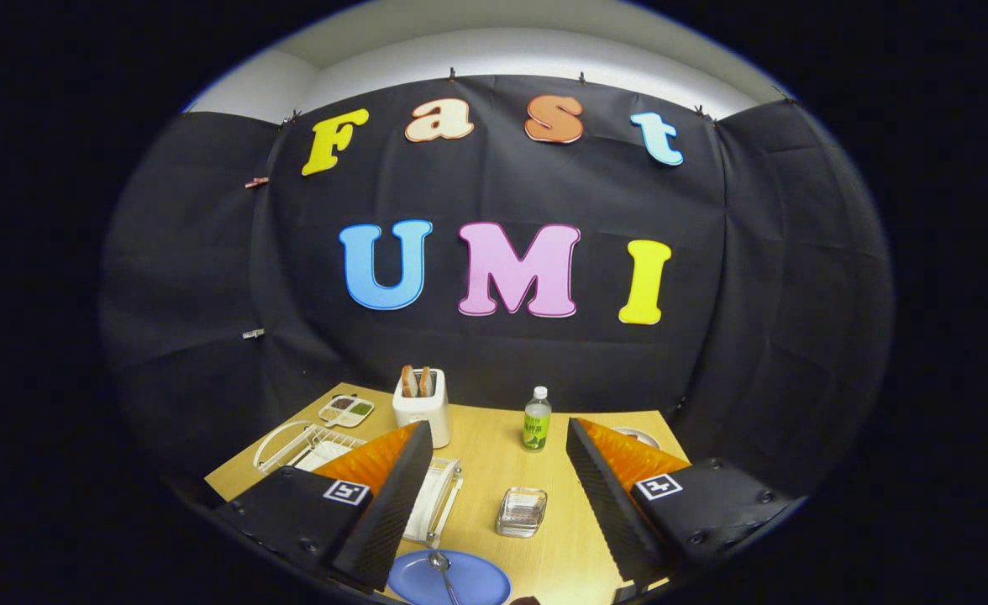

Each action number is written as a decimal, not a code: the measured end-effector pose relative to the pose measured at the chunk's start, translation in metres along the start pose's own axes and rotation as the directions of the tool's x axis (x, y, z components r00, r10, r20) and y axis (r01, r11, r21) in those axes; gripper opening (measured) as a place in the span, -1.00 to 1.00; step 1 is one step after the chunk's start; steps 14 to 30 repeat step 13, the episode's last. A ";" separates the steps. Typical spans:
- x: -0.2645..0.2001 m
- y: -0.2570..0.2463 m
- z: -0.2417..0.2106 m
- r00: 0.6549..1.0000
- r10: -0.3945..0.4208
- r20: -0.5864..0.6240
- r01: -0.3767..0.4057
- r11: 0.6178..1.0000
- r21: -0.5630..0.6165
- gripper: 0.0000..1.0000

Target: Take the plate from the dish rack, then take the spoon from the basket and place it into the plate.

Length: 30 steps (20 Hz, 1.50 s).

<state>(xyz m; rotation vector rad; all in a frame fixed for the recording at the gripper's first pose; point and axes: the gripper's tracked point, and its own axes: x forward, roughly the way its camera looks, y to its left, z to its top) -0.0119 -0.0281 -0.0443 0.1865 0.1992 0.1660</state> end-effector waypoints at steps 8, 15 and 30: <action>-0.001 -0.004 0.010 1.000 -0.016 0.024 0.016 1.000 -0.007 0.95; -0.002 -0.006 0.011 0.999 -0.021 0.027 0.021 1.000 0.001 0.94; -0.002 -0.006 0.011 0.999 -0.021 0.027 0.021 1.000 0.001 0.94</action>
